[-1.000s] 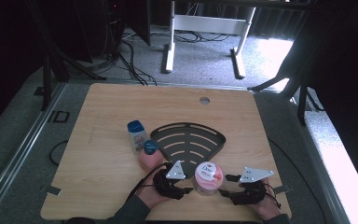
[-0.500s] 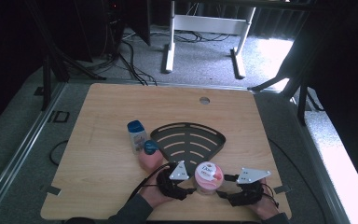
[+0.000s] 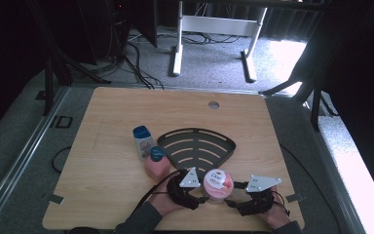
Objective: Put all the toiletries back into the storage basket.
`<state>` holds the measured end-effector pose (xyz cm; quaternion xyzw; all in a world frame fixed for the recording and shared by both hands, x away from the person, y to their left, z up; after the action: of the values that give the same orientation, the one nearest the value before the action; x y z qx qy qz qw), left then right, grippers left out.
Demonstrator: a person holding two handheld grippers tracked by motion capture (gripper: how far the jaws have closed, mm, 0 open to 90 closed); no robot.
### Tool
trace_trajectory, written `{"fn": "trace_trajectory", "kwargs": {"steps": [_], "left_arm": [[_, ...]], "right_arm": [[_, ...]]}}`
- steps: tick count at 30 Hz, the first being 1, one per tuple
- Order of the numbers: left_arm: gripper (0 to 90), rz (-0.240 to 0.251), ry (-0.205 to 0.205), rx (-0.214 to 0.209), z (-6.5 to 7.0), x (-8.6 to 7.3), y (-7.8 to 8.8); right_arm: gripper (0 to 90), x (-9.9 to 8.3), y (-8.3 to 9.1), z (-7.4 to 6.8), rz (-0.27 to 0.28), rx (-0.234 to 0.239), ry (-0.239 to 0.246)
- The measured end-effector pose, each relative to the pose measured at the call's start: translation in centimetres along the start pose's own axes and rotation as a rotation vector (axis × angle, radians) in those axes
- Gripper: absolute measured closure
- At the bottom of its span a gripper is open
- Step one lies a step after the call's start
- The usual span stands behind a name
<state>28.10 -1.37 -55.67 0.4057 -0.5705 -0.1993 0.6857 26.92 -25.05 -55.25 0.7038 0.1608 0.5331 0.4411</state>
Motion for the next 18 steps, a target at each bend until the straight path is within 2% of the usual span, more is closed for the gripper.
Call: {"fn": "trace_trajectory", "kwargs": {"steps": [7,11,18], "left_arm": [[30.1,0.002,-0.018,0.007,0.05,0.18,-0.29],[28.3,-0.004,-0.037,0.026,0.16,0.28,-0.41],[26.3,0.011,-0.034,0.03,0.21,0.47,-0.33]], "right_arm": [[30.3,0.04,0.03,-0.02,-0.001,-0.007,0.007],[29.9,0.1,0.02,-0.07,-0.003,-0.014,0.013],[30.0,0.19,0.07,-0.19,-0.004,-0.03,0.022]]}}
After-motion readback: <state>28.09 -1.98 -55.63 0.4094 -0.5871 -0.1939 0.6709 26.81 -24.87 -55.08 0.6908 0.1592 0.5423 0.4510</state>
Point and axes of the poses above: each handheld gripper's, and its own axes: y roughly backward along the jaws, x roughly out of its top, z roughly to its right, the point moved 3 cm from there along -y, roughly forward along the jaws, and after that the axes turned 13 degrees about -z, right-handed, at the moved point
